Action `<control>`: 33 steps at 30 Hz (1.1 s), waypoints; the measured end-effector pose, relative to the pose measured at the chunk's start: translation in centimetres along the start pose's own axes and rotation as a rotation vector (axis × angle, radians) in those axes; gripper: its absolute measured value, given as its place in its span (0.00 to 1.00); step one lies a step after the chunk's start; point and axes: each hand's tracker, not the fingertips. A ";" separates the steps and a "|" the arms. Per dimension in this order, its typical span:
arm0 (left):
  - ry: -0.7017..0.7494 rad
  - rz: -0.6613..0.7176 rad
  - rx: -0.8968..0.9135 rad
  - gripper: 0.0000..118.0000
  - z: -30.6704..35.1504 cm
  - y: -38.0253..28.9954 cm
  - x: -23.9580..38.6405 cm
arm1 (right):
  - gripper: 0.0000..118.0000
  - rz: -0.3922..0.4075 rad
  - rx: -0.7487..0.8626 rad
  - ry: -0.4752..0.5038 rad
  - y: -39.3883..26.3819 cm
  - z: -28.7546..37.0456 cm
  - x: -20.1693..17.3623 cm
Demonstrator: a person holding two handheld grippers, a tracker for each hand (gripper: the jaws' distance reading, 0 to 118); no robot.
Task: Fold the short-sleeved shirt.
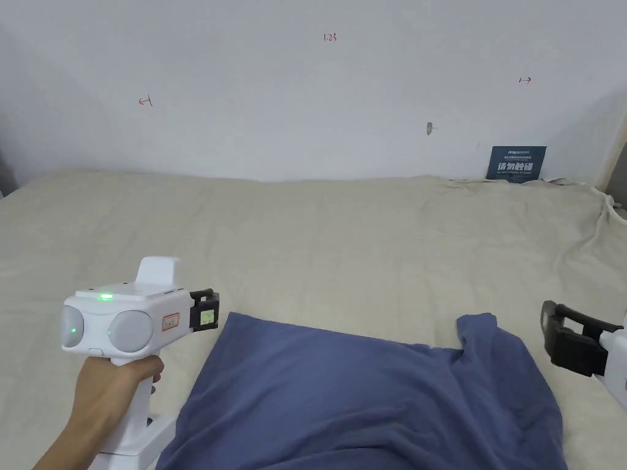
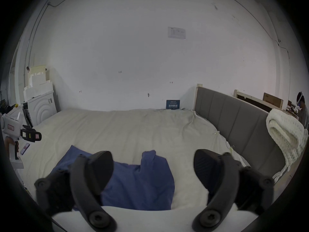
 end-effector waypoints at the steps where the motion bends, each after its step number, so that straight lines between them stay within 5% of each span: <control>1: -0.007 0.015 0.005 0.28 -1.2 0.4 -0.1 | 0.32 0.004 0.008 -0.005 0.2 -0.5 -0.1; 2: -0.016 0.023 0.007 0.18 -2.0 0.7 -0.1 | 0.11 0.006 0.012 -0.005 0.3 -1.1 -0.2; 3: -0.039 0.034 0.009 0.10 -2.9 1.1 -0.1 | 0.04 0.007 0.014 -0.011 0.5 -1.8 -0.3; 5: -0.059 0.033 -0.010 0.00 -4.3 2.1 0.5 | 0.02 0.004 0.018 -0.006 0.7 -3.0 -0.2; 19: -0.026 -0.045 -0.383 0.00 -22.3 3.3 0.8 | 0.00 0.011 -0.049 -0.002 0.6 -10.8 -0.1; 21: -0.024 -0.069 -0.424 0.11 -24.2 3.0 0.8 | 0.00 0.014 -0.066 -0.003 0.2 -11.6 0.0; 25: -0.004 -0.032 -0.508 0.85 -27.9 2.3 0.1 | 0.00 0.033 -0.106 0.002 -0.6 -12.8 0.5; 26: 0.012 -0.041 -0.525 0.91 -28.7 2.0 0.0 | 0.00 0.033 -0.115 0.008 -0.7 -13.0 0.6; 30: 0.032 -0.072 -0.542 0.86 -28.5 1.3 1.0 | 0.00 0.036 -0.143 0.010 -1.4 -13.6 1.2; 33: 0.011 -0.053 -0.567 0.51 -28.0 1.0 1.4 | 0.00 0.039 -0.165 0.013 -1.8 -14.1 1.4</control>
